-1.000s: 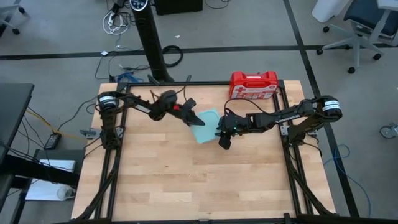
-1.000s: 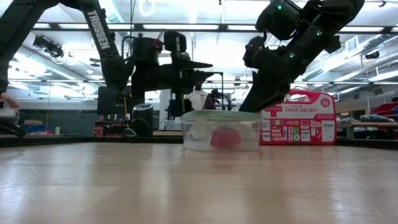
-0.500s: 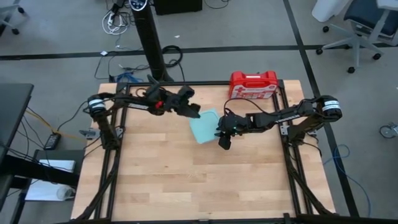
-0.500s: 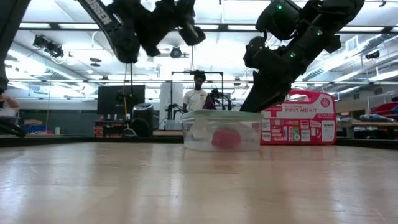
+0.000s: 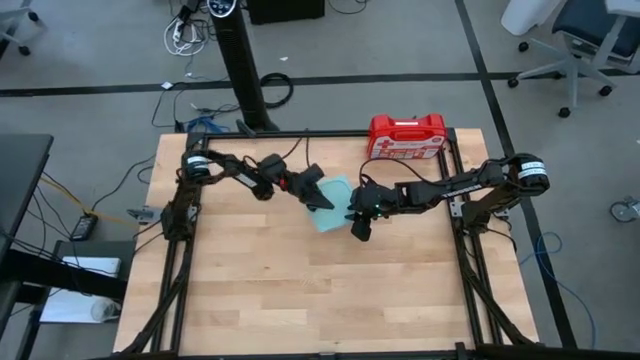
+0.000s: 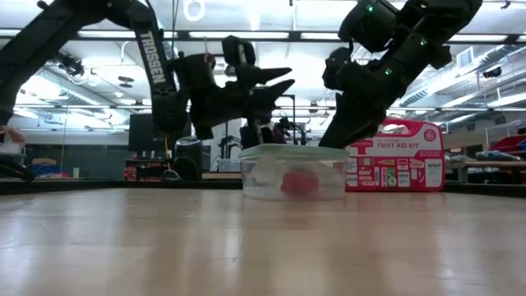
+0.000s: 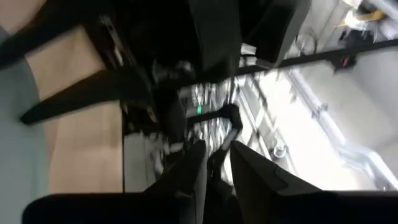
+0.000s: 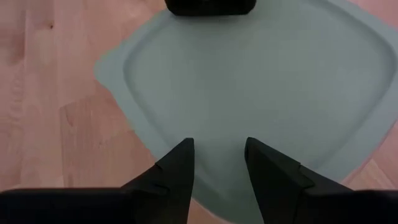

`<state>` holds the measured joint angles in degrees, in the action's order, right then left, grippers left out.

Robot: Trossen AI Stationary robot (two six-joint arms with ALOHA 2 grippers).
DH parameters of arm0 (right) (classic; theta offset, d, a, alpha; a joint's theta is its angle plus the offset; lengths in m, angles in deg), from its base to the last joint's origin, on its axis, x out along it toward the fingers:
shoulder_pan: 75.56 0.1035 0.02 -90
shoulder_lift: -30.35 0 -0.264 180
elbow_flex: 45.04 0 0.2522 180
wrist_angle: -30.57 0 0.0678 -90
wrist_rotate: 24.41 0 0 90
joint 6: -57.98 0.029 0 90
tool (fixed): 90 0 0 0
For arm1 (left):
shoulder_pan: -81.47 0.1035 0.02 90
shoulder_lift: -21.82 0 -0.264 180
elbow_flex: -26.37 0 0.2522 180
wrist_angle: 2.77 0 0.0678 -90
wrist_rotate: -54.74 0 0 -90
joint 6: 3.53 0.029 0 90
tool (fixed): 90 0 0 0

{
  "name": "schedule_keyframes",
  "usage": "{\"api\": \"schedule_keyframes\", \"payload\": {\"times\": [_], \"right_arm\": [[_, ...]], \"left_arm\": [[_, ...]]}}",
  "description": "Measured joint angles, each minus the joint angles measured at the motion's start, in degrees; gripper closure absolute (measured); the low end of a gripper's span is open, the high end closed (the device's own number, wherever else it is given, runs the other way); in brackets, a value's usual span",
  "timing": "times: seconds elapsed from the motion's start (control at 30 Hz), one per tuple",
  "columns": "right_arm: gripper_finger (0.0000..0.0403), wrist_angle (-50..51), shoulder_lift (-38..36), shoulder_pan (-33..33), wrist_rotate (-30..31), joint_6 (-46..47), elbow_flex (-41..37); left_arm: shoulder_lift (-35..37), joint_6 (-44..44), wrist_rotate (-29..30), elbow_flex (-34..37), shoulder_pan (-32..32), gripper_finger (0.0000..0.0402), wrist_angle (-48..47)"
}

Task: Roll bandage
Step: Close the plastic container

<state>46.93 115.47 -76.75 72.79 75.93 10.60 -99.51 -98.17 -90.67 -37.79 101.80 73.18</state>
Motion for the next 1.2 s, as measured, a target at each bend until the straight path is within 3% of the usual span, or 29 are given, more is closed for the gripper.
{"api": "schedule_keyframes", "payload": {"times": [0.7, 1.2], "right_arm": [[0.0253, -0.4, -0.1, -1.5, -1.5, 3.9, 0.1], [0.0253, -1.1, -0.1, -2.0, -4.4, 3.6, 0.1]], "left_arm": [[4.3, -3.1, -13.9, -7.4, -6.4, 0.0325, -1.3], [4.3, -2.8, -4.8, -7.4, -7.0, 0.0325, -2.4]]}}
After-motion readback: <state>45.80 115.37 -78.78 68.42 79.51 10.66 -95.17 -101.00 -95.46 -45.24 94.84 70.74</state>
